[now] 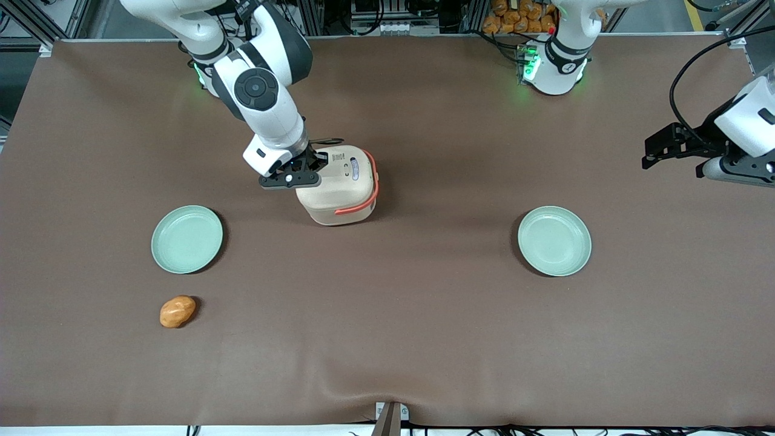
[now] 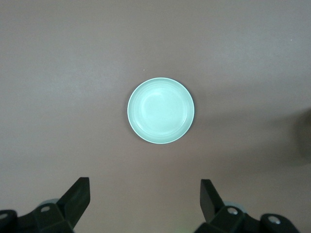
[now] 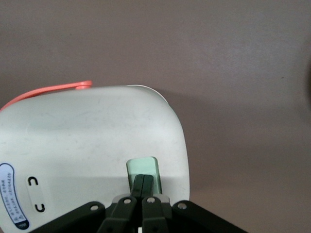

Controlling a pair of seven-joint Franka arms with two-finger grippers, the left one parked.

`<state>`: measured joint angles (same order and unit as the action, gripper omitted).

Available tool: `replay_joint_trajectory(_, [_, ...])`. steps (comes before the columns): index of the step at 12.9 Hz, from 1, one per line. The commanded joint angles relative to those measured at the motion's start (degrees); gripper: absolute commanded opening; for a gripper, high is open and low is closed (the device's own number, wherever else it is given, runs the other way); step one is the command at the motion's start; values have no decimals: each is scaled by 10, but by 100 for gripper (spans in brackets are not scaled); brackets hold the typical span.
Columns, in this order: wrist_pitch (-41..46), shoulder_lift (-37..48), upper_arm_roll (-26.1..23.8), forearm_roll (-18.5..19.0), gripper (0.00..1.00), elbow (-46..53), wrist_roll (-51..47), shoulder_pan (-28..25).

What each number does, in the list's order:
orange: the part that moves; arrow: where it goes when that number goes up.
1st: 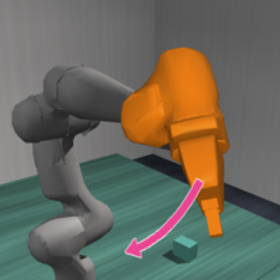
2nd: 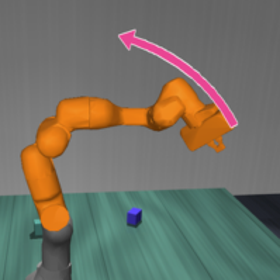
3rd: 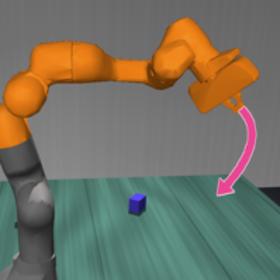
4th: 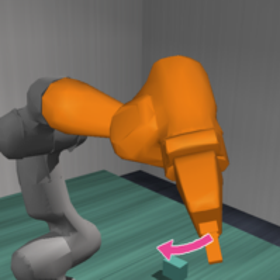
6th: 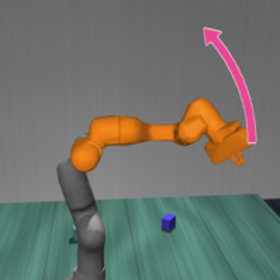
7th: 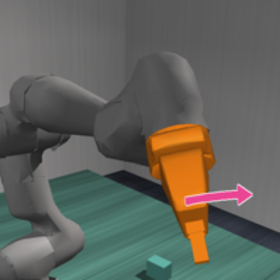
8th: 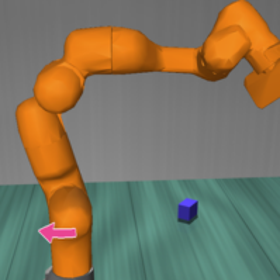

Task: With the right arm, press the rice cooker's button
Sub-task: 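Press down on the green button with the right gripper fingertips, then lift the right gripper away as the lid pops open, retreating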

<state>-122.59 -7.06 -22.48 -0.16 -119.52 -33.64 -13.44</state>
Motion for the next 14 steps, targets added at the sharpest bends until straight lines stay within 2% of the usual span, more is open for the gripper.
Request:
replay_joint_trajectory(1, [117, 13, 4, -21, 0, 98, -13, 7])
replay_joint_trajectory(3, [218, 32, 30, -92, 0, 193, -6, 24])
replay_joint_trajectory(4, [270, 35, 60, -110, 0, 245, -1, 24])
replay_joint_trajectory(5, [314, 38, 87, -110, 4, 288, 10, 25])
replay_joint_trajectory(7, [372, 49, 141, -107, 29, 330, 98, 34])
replay_joint_trajectory(8, [402, 52, 170, -104, 56, 341, 137, 36])
replay_joint_trajectory(9, [423, 53, 195, -104, 90, 348, 168, 39])
replay_joint_trajectory(10, [440, 53, 210, -100, 100, 356, 194, 42])
replay_joint_trajectory(14, [472, 53, 252, -14, 100, 373, 313, 49])
